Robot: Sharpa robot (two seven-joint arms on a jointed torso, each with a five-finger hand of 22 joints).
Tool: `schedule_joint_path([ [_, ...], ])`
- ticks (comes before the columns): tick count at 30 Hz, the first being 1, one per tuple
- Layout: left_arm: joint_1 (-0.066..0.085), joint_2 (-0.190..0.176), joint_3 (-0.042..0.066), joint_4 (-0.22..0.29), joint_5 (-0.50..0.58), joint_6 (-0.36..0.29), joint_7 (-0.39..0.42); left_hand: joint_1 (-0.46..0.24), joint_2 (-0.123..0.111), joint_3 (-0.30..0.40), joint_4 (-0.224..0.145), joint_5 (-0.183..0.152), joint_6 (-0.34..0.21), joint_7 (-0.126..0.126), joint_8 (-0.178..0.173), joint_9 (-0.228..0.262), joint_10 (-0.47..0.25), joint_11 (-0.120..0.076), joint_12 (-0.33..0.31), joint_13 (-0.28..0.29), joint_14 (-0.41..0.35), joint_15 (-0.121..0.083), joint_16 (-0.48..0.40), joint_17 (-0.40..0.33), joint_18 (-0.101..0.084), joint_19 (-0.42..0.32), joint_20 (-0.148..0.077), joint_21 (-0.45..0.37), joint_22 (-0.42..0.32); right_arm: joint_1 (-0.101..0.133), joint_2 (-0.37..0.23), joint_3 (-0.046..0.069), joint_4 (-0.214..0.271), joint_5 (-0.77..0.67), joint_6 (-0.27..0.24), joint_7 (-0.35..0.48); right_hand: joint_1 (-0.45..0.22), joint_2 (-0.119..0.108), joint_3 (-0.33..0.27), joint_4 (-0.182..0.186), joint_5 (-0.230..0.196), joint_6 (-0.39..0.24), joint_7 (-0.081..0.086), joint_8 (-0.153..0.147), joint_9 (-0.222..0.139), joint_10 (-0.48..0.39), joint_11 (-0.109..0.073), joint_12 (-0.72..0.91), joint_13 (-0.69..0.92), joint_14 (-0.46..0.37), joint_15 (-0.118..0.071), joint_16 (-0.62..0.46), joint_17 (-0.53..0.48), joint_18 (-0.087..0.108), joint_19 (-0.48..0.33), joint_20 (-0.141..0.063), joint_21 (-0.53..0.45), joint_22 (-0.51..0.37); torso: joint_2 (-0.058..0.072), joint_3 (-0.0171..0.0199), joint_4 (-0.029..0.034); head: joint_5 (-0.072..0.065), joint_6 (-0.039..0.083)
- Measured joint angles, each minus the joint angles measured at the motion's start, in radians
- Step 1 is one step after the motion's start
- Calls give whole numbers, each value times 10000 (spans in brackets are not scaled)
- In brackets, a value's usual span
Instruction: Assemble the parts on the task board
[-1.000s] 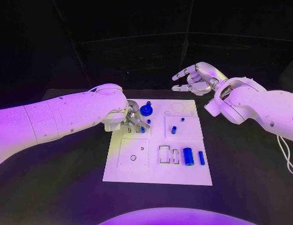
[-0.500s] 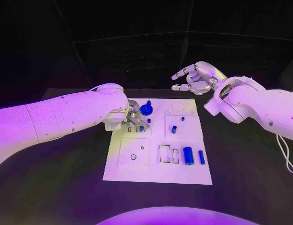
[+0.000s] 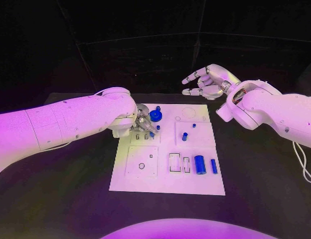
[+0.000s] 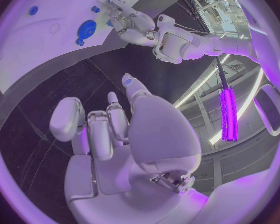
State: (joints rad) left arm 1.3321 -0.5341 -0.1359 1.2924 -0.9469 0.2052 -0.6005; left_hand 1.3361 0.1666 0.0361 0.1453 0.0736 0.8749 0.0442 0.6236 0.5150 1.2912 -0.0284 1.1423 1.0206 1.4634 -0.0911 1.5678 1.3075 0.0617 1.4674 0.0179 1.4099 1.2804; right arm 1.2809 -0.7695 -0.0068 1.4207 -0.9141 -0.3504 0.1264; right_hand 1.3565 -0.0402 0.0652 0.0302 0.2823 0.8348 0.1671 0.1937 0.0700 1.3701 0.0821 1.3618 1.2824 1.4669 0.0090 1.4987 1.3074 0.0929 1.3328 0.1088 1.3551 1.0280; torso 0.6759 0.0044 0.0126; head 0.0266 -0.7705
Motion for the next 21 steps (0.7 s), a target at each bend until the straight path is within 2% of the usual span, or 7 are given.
schedule_joint_path([
  [2, -9, -23, -3, 17, 30, -22, 38, -115, -185, 503, 425, 41, -53, 53, 18, 95, -1, 1, -76, -59, 0, 0, 0, 0, 0, 0, 0, 0, -2, 0, 6, 0, -9, -1, 10, -1, 0, 0, 0, 0, 0, 0, 0, 0, 0, 0, 0, 0, 0, 0, 0, 0, 0, 0, 0, 0, 0, 0, 0, -1, 0, 6, -4],
  [6, -17, -92, -9, 64, 79, -58, 105, -939, -1112, 2430, 295, 119, -54, 53, 158, 230, -1, 1, -80, -114, 3, 4, 0, 0, 1, 0, 0, -24, -64, 0, 19, 0, -31, -2, 40, -5, 0, 0, -28, -27, 95, 0, 0, 39, -8, 0, 0, 0, 0, 0, 0, 0, 0, -1, 0, 0, 0, 0, 0, -3, 0, 11, -10],
  [9, -17, -168, -9, 118, 111, -82, 150, -1460, -1564, 3495, 241, 119, -53, 53, 282, 358, -1, 1, -80, -134, 3, 4, 0, 0, 0, 0, 0, -73, -75, 0, 23, 0, -40, -2, 64, -7, 0, 0, -28, -27, 103, 0, 0, 38, -8, 0, 0, 0, 1, 0, 0, 0, 0, 0, 0, 0, 0, 0, 0, -4, 3, 12, -12],
  [10, -17, -199, -9, 146, 117, -95, 165, -1688, -1673, 4069, -9, 119, -53, 53, 351, 413, -1, 2, -80, -143, 3, 4, 0, 0, 0, 0, 0, -73, -75, 0, 24, 0, -43, -3, 72, -8, 0, 0, -28, -27, 103, 0, 0, 38, -8, 0, 0, 0, 1, 0, 0, 0, -1, 0, 0, 0, 0, 0, 0, -4, 6, 12, -13],
  [14, -17, -365, -9, 287, 136, -213, 228, -1998, -1879, 4536, 16, 128, -53, 53, 432, 533, -1, 2, -80, -165, 2, 4, 0, 0, 0, 0, 1, -73, -86, -1, 30, -1, -55, -5, 103, -12, 0, 0, -28, -27, 151, 0, 0, 38, -8, 0, 0, 0, 1, 0, 0, 0, -1, 0, 0, 0, 0, 1, 0, -1, 12, 13, -24],
  [17, -17, -520, -13, 469, 89, -413, 301, -2101, -1983, 4701, 1, 359, -53, 54, 504, 584, 38, 38, -80, -168, 2, 4, 0, 0, 0, 0, 1, -73, -82, -1, 30, -1, -61, -6, 126, -14, 0, 0, -28, -27, 151, 0, 0, 38, -8, 0, 0, 0, 1, 0, 0, 0, -1, 0, 0, 0, 0, 1, 0, 0, 15, 27, -34],
  [21, -34, -745, -18, 768, -61, -802, 426, -2127, -2009, 4807, -50, 471, -53, 54, 506, 626, 96, -20, -80, -168, 2, 3, 0, 0, 0, 0, 1, -73, -28, -1, 25, -1, -67, -7, 153, -17, 0, 0, -28, -27, 151, 0, 0, 38, -8, 0, 0, 0, 1, 0, 0, 0, -1, 0, 0, 0, 0, 1, 0, 3, 16, 58, -45],
])
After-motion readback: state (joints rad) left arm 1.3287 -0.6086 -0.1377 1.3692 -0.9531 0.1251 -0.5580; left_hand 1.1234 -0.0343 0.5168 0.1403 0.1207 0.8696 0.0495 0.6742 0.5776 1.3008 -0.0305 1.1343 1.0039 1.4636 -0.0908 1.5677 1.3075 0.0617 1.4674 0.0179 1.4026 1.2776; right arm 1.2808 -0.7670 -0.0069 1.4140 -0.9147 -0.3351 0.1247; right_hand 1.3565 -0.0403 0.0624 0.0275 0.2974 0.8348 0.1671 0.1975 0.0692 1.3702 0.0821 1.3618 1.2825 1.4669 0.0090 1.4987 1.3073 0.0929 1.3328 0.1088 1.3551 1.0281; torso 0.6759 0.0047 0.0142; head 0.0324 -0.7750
